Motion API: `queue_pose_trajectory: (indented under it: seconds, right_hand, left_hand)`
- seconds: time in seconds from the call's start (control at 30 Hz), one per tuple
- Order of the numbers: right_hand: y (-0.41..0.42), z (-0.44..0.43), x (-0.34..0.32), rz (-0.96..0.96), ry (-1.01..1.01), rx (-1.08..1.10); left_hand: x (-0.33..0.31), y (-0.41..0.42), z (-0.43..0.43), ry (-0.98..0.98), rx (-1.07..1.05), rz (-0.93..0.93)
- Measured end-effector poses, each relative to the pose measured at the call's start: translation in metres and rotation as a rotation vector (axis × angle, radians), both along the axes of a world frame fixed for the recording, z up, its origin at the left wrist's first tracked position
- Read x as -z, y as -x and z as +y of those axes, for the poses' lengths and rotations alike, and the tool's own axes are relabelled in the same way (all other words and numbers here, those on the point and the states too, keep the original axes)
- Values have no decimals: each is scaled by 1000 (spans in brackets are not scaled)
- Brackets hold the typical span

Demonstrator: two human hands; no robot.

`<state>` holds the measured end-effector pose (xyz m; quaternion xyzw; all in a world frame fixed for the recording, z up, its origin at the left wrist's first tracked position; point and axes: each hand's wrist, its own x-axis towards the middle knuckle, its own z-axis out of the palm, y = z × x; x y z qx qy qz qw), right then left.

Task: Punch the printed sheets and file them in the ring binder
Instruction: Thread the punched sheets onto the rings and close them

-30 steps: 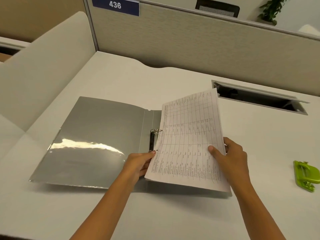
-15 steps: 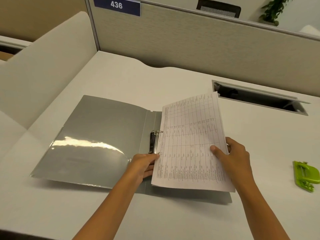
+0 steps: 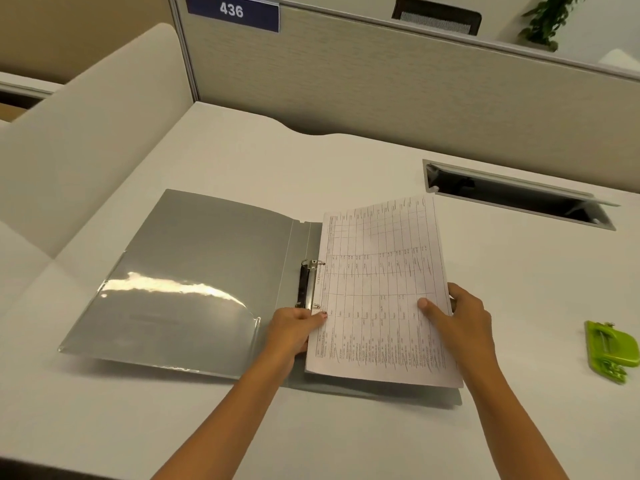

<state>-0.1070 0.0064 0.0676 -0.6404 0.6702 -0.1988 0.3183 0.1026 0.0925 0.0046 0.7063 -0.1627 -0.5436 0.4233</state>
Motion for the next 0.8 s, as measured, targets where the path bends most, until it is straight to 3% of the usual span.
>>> queue_pose_trajectory:
  seconds: [0.23, 0.37, 0.47, 0.63, 0.8]
  right_hand:
    - [4, -3, 39, -27, -106, 115]
    - [-8, 4, 47, 91, 92, 210]
    - [-35, 12, 50, 147, 296, 66]
    - [-95, 23, 70, 58, 338, -323]
    - [-127, 1, 96, 9, 307, -482]
  left_hand:
    - [0, -2, 14, -2, 45, -483]
    - [0, -9, 16, 51, -27, -620]
    - [8, -7, 13, 124, -42, -724]
    - [21, -1, 6, 84, 62, -940]
    - [38, 1, 2, 18, 202, -1081]
